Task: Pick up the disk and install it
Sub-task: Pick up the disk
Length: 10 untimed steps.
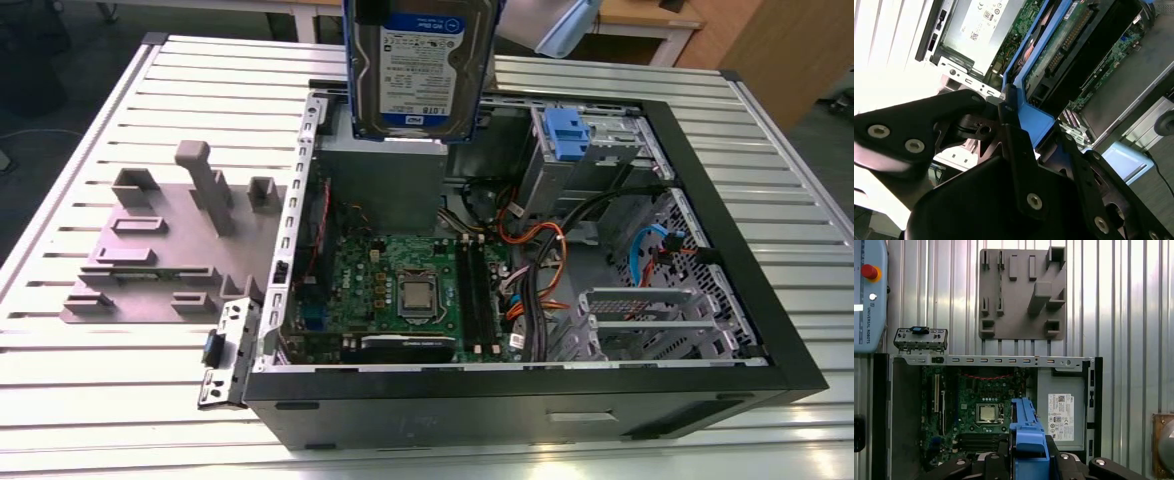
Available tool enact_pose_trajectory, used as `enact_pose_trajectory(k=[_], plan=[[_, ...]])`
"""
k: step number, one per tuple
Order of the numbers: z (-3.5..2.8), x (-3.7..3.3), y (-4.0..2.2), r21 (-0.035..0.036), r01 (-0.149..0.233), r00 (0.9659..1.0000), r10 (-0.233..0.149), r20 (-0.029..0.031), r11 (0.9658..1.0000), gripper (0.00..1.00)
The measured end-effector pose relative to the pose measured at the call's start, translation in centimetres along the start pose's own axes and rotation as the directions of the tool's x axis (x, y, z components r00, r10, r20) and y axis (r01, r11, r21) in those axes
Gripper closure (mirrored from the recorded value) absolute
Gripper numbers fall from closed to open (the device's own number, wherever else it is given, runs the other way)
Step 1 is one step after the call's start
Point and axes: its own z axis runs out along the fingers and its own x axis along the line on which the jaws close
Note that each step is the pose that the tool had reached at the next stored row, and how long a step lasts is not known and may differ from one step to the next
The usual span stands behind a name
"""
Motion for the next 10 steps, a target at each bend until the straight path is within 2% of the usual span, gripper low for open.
enact_pose_trajectory(k=[3, 10], plan=[[0.0, 0.0, -0.26, 0.0, 0.0, 1.0, 0.0, 0.0001, 1.0, 0.64], [-0.01, -0.01, -1.76, 0.0, 0.0, 1.0, 0.0, 0.0, 1.0, 0.64]])
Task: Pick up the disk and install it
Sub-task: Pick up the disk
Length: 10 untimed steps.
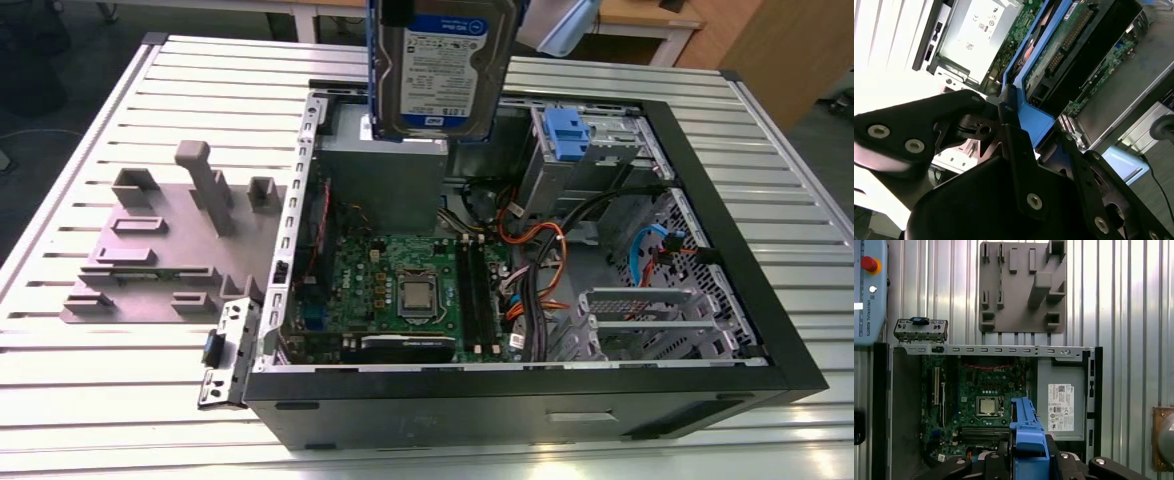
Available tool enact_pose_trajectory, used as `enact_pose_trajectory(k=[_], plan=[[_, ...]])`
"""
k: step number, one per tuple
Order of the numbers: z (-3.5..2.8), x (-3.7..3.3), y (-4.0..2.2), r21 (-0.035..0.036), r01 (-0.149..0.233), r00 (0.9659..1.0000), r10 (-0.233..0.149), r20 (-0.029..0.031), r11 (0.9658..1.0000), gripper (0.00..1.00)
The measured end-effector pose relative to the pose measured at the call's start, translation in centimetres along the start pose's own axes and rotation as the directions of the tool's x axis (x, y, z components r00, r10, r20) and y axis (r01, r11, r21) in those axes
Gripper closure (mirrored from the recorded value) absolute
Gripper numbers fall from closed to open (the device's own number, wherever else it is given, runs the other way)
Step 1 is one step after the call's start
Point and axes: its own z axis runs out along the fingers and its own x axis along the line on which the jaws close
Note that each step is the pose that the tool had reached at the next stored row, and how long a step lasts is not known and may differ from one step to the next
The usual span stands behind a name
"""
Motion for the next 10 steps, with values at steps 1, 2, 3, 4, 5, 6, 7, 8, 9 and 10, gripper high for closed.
enact_pose_trajectory(k=[1, 2, 3, 4, 5, 6, 7, 8, 9, 10], plan=[[0.0, 0.0, -0.16, 0.0, 0.0, 1.0, 0.0, 0.0, 1.0, 0.64], [0.0, 0.0, -0.27, 0.0, 0.0, 1.0, 0.0, 0.0, 1.0, 0.64], [0.0, 0.0, -0.31, 0.0, 0.0, 1.0, 0.0, 0.0, 1.0, 0.64], [0.0, 0.0, -0.31, 0.0, 0.0, 1.0, 0.0, 0.0, 1.0, 0.64], [0.0, 0.0, -0.31, 0.0001, 0.0, 1.0, 0.0, 0.0001, 1.0, 0.64], [0.0, 0.0, -0.33, 0.0, 0.0, 1.0, 0.0, 0.0, 1.0, 0.64], [0.0, 0.0, -0.34, 0.0, 0.0, 1.0, 0.0, 0.0, 1.0, 0.64], [0.0, 0.0, -0.34, 0.0, 0.0, 1.0, 0.0, 0.0, 1.0, 0.64], [0.0, 0.0, -0.35, 0.0, 0.0, 1.0, 0.0, 0.0, 1.0, 0.64], [0.0, 0.03, -0.35, 0.0, 0.0, 1.0, 0.0, 0.0, 1.0, 0.64]])
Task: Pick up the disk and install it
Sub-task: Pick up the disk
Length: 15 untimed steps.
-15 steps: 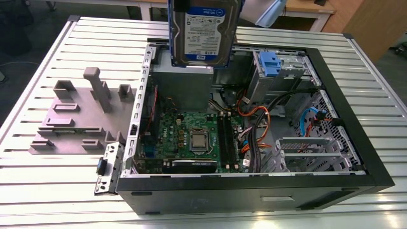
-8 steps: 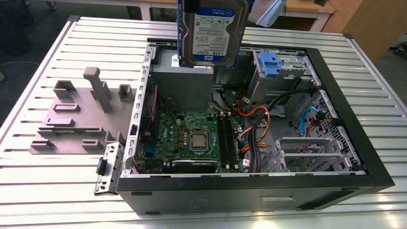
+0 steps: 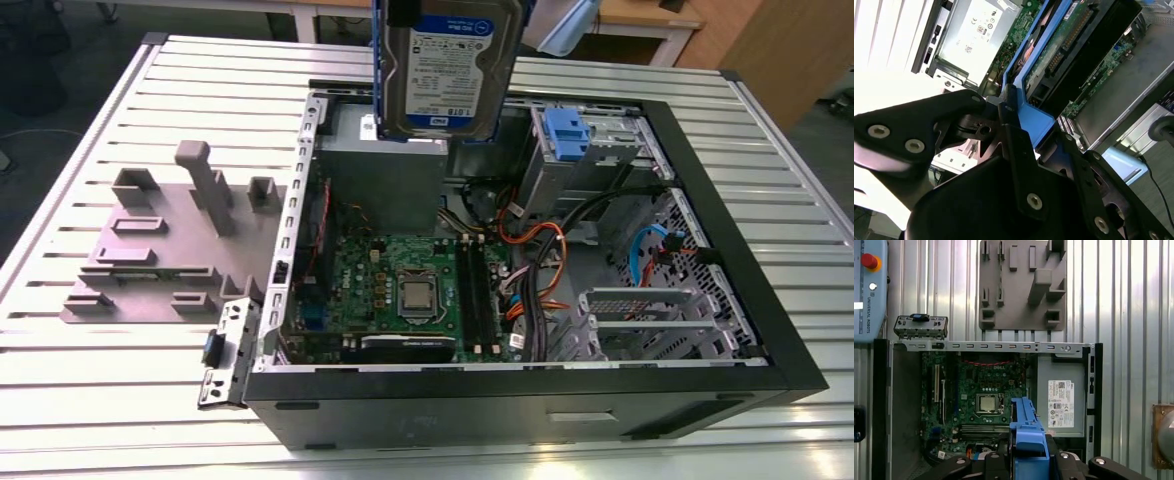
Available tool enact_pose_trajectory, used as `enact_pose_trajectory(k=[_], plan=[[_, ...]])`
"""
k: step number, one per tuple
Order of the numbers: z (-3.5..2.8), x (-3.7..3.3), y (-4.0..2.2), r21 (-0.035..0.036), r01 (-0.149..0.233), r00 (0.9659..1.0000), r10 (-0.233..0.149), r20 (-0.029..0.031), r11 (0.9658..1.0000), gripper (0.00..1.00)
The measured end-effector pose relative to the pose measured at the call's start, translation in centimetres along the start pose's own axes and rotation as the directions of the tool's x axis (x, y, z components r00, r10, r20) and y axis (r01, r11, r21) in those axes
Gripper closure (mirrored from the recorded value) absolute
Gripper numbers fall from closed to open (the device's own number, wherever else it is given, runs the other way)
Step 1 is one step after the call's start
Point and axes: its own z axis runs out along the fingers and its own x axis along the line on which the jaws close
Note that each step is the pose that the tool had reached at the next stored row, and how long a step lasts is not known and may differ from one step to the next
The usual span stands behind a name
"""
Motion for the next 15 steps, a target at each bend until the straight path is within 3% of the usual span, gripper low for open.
enact_pose_trajectory(k=[15], plan=[[-0.02, 1.15, -0.02, 0.0, 0.0, 1.0, 0.0, -0.0016, 1.0, 0.64]])
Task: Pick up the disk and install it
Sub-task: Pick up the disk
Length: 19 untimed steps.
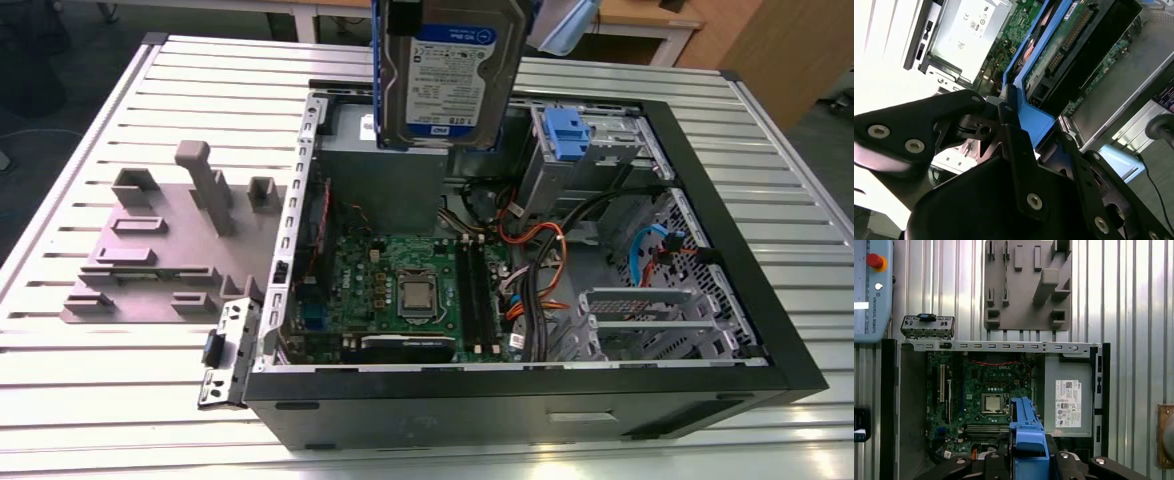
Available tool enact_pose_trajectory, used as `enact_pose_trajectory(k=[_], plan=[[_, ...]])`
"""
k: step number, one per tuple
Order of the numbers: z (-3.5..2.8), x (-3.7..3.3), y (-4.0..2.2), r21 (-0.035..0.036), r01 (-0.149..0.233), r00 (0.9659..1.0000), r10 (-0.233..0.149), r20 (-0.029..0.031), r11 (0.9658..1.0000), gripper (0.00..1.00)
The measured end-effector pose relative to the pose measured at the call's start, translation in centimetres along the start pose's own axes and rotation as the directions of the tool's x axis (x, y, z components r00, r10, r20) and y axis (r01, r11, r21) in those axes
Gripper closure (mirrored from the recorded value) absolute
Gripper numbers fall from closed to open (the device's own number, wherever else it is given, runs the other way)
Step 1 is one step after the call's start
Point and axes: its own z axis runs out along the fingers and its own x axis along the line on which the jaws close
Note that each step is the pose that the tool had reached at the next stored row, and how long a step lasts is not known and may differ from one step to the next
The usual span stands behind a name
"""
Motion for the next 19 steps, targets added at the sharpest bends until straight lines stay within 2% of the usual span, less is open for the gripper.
enact_pose_trajectory(k=[4, 8, 19], plan=[[-0.01, 0.4, -0.01, 0.0, 0.0, 1.0, 0.0, -0.0018, 1.0, 0.64], [-0.01, 0.46, -0.24, 0.0, 0.0, 1.0, 0.0, -0.0021, 1.0, 0.64], [0.02, 0.45, -2.62, 0.0, 0.0, 1.0, 0.0, -0.0021, 1.0, 0.64]])
